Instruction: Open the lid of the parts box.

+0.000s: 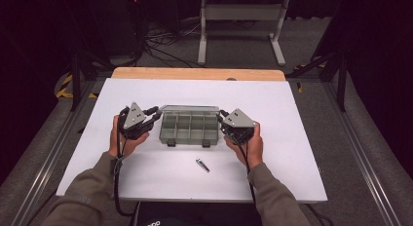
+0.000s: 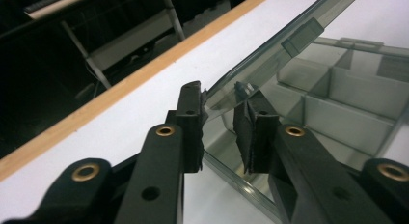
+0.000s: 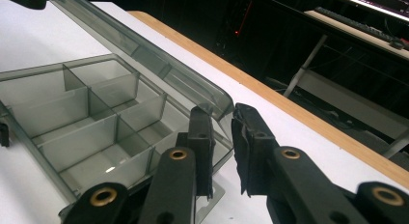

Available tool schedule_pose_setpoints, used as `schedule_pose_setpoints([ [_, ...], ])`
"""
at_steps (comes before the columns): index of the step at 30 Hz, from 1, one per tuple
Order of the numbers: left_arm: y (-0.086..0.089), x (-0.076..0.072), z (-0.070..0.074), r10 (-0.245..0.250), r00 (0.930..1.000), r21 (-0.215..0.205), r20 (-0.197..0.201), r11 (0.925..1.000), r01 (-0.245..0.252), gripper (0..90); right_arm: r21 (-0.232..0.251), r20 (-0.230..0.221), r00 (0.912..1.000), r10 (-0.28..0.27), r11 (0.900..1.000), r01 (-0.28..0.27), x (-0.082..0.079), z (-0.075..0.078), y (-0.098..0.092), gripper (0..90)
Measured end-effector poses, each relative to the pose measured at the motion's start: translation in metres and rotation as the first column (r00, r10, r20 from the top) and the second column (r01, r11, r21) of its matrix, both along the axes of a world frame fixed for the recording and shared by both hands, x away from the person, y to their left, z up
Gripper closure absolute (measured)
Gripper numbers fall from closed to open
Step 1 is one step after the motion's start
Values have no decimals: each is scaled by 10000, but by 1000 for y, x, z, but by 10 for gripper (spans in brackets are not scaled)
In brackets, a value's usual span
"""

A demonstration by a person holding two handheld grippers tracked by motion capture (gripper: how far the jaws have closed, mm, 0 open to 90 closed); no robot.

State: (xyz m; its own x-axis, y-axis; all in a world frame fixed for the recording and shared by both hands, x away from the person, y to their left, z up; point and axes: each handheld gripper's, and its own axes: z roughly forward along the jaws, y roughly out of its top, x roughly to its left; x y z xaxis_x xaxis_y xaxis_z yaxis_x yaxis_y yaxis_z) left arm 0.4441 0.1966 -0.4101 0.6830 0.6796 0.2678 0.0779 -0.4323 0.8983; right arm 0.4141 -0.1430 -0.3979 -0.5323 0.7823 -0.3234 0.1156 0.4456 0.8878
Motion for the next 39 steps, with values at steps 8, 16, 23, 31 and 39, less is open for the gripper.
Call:
schedule_pose_setpoints([
  [8, 0, 9, 7, 5, 10000, 13, 18, 10000, -5, 775, -7, -69, 10000, -6, 10000, 6, 8, 11, 1, 780],
  [16, -1, 19, 13, -69, 9999, 267, -88, 9996, 72, 769, 154, -391, 9992, 65, 9999, -59, 18, 20, -1, 760],
  [23, -2, 30, 15, -57, 9993, 86, -359, 9999, 60, 762, 310, -589, 9982, 134, 9995, -116, 29, 26, -3, 760],
  [31, -3, 45, 9, 17, 9976, -151, -696, 9999, -28, 769, 635, -728, 9972, 176, 9979, -129, 42, 26, -8, 763],
  [39, -5, 58, 5, 98, 9955, -227, -945, 9997, -120, 778, 864, -1001, 9950, -9, 9962, 96, 55, 25, -10, 763],
])
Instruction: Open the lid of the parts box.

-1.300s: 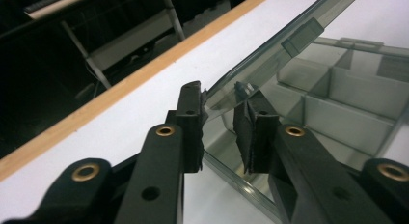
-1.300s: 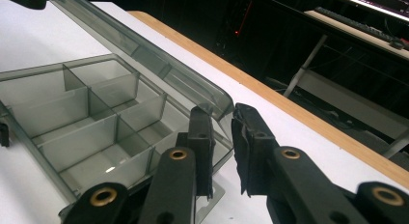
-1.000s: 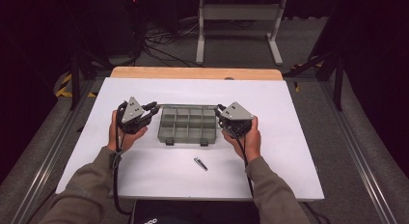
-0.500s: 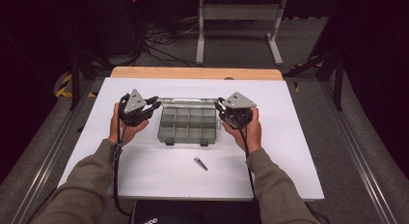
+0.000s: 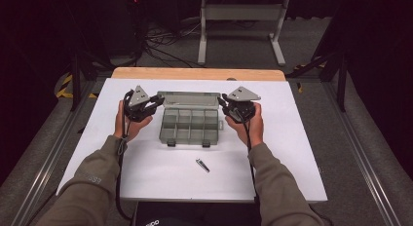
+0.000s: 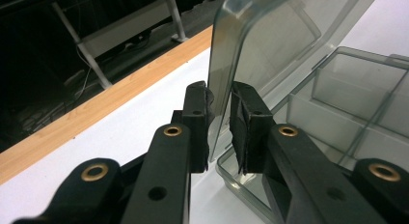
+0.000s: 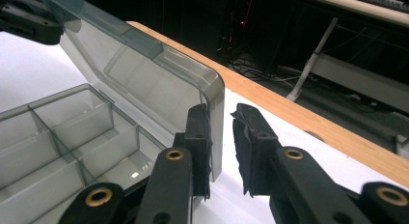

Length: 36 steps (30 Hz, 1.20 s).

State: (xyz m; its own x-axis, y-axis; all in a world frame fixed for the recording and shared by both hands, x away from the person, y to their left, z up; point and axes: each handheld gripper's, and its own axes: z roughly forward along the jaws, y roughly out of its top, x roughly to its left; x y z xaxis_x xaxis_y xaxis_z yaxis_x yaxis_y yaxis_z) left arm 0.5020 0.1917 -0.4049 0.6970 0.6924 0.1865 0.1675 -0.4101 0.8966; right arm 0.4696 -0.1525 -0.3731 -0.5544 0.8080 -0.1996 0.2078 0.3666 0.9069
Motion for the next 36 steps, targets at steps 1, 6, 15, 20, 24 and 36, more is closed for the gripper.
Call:
schedule_pose_setpoints([
  [1, 0, 0, 0, 0, 10000, 0, 0, 10000, 0, 778, 0, 0, 10000, 0, 10000, 0, 0, 0, 0, 763],
  [6, -2, 6, -3, 114, 9999, 12, -110, 9999, -114, 770, 60, -171, 9998, -116, 9999, 117, 10, -4, 1, 759],
  [15, -5, 18, -12, 340, 9983, -324, -468, 9988, -356, 764, 435, -590, 9978, -301, 9985, 327, 26, -14, 1, 764],
  [20, -5, 24, -17, 398, 9970, -582, -670, 9974, -437, 766, 491, -795, 9959, -436, 9977, 476, 34, -22, 2, 770],
  [24, -6, 26, -21, 459, 9959, -548, -782, 9972, -503, 764, 473, -930, 9944, -495, 9974, 541, 39, -27, 3, 772],
  [36, -7, 34, -33, 471, 9925, -132, -1127, 9987, -488, 771, 666, -1502, 9866, -644, 9950, 751, 50, -45, 5, 784],
])
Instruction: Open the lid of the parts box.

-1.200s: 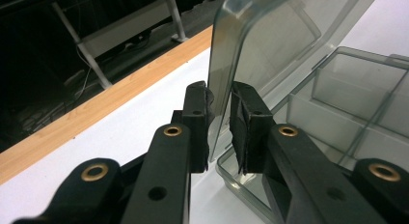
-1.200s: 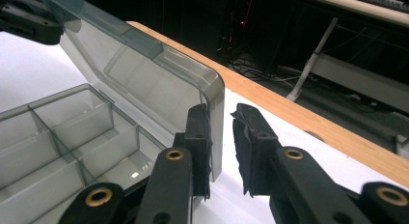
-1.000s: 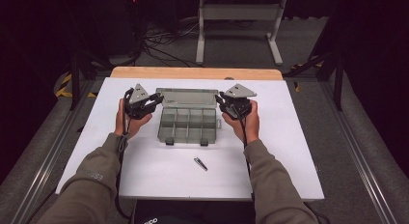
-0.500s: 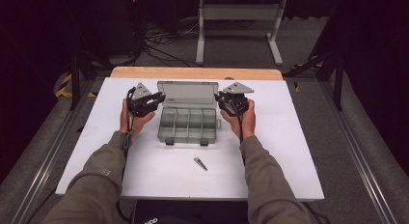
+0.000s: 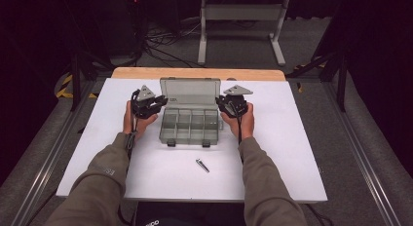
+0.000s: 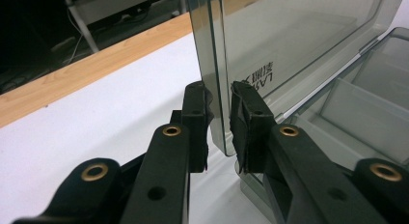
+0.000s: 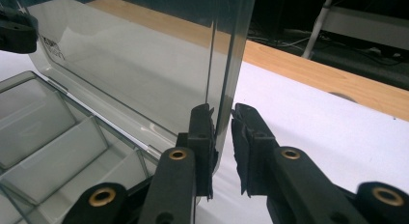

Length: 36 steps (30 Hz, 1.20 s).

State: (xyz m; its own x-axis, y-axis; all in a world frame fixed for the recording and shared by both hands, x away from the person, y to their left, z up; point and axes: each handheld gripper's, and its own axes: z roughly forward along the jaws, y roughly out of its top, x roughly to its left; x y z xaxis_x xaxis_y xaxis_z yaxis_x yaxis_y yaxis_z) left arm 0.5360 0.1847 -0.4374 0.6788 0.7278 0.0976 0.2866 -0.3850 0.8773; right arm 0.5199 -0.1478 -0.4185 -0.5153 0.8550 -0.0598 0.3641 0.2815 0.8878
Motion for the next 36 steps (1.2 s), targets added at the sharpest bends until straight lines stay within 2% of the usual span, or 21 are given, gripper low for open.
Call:
schedule_pose_setpoints([
  [3, 0, 3, -4, -65, 9998, 226, -168, 9997, 69, 763, 105, -102, 9999, -27, 9999, 28, 1, -3, 0, 785],
  [8, -2, 4, -7, 7, 9996, 178, -283, 9998, -2, 761, 110, -281, 9996, -49, 9999, 52, 3, -8, 1, 788],
  [14, -2, 5, -10, 64, 9993, 399, -357, 9992, -50, 762, 34, -397, 9992, -65, 10000, 66, 5, -13, 3, 782],
  [25, -4, 6, -12, 201, 9987, 318, -465, 9993, -186, 760, -139, -530, 9983, -235, 9996, 228, 5, -19, 5, 778],
  [33, -3, 7, -14, 276, 9978, 121, -594, 9996, -270, 759, 177, -814, 9963, -284, 9994, 299, 6, -24, 4, 781],
  [34, -2, 7, -14, 306, 9976, 111, -621, 9995, -300, 759, 519, -861, 9958, -323, 9980, 369, 6, -26, 2, 784],
  [36, -2, 7, -14, 397, 9974, 127, -604, 9992, -390, 759, 491, -840, 9959, -335, 9981, 377, 6, -26, 2, 780],
])
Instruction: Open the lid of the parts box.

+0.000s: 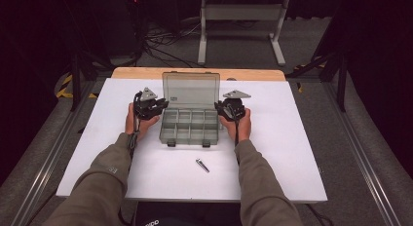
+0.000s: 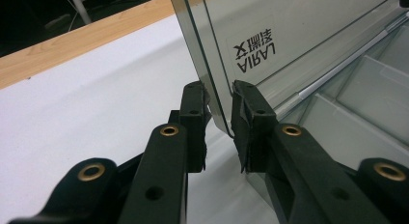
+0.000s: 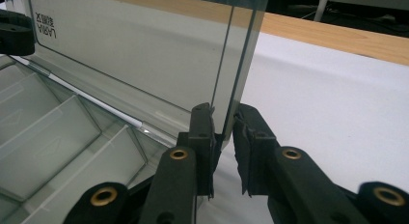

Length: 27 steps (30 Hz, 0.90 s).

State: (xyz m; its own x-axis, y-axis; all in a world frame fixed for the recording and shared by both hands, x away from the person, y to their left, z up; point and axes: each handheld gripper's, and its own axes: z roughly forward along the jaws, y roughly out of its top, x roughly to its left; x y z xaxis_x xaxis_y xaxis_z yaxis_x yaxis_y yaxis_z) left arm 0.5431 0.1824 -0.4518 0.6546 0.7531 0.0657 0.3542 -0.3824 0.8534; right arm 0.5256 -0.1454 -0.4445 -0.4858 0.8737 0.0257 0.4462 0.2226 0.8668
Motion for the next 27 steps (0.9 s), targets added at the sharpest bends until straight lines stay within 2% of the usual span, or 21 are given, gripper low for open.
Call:
schedule_pose_setpoints([
  [2, 0, 1, -1, 15, 10000, -61, -42, 10000, -16, 759, 43, -1, 10000, -41, 10000, 41, 0, 0, 0, 780],
  [4, 0, 1, -2, 97, 10000, -31, -3, 9999, -97, 749, -139, 73, 9999, -116, 9998, 117, 0, -1, 1, 775],
  [7, 2, 1, -4, 139, 9998, -273, -110, 9995, -142, 741, -59, 87, 9998, -169, 9998, 170, 1, -2, -1, 773],
  [11, 1, 1, -4, 156, 9998, -175, -102, 9997, -158, 736, -336, 98, 9997, -214, 9992, 217, 1, -2, 0, 774],
  [12, 2, 0, -5, 196, 9997, -282, -120, 9994, -199, 736, -534, 149, 9996, -234, 9983, 241, 0, -3, 2, 783],
  [14, 4, 1, -6, 239, 9996, -448, -177, 9987, -247, 733, -485, 177, 9994, -285, 9984, 294, -1, -3, 3, 784],
  [19, 3, 0, -4, 269, 9996, -139, -62, 9995, -270, 717, -733, 265, 9992, -308, 9968, 327, -2, -2, 2, 769],
  [27, 7, -3, 3, 197, 9998, -120, 75, 9997, -196, 685, -890, 431, 9988, -251, 9956, 288, -6, 4, 0, 772],
])
